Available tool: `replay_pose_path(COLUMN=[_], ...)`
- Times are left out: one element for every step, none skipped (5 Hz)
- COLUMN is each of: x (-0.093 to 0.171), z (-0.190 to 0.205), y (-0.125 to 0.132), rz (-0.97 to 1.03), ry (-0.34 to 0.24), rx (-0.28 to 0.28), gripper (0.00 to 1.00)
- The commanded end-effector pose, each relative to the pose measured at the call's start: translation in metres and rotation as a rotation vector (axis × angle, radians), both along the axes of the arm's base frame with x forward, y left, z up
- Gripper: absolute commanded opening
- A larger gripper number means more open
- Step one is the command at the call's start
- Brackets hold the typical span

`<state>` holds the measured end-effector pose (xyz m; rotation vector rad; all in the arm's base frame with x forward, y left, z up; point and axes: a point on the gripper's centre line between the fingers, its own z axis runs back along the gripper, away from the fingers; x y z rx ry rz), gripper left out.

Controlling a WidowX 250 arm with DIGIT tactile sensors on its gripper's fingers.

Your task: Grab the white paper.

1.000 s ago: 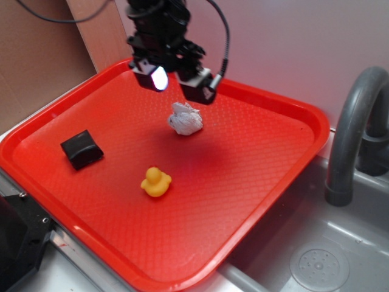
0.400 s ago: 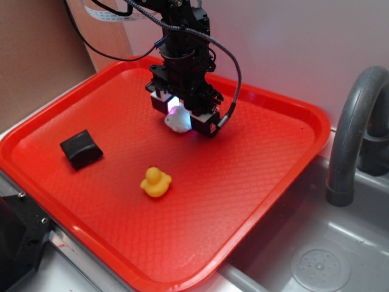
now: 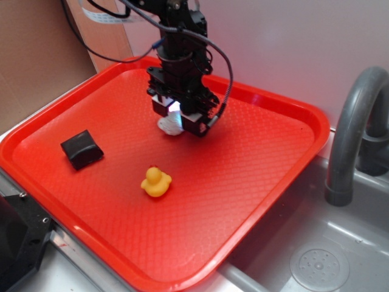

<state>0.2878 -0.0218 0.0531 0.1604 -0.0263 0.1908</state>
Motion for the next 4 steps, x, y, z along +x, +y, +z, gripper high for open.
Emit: replay_pose_path(x=[-0.007,-0.047,-0.079,-0.103], z=[0.121,0.169,0.218,0.212], y=[0.007,0.003,0.004,0.001], rz=[0.163,0.151,0.146,0.118], ry=[-0.152,-0.196,-0.234,-0.188], rx=[-0.119,-0.198,-0.19,-0.194], gripper=[0.0,0.0,0.0,0.0])
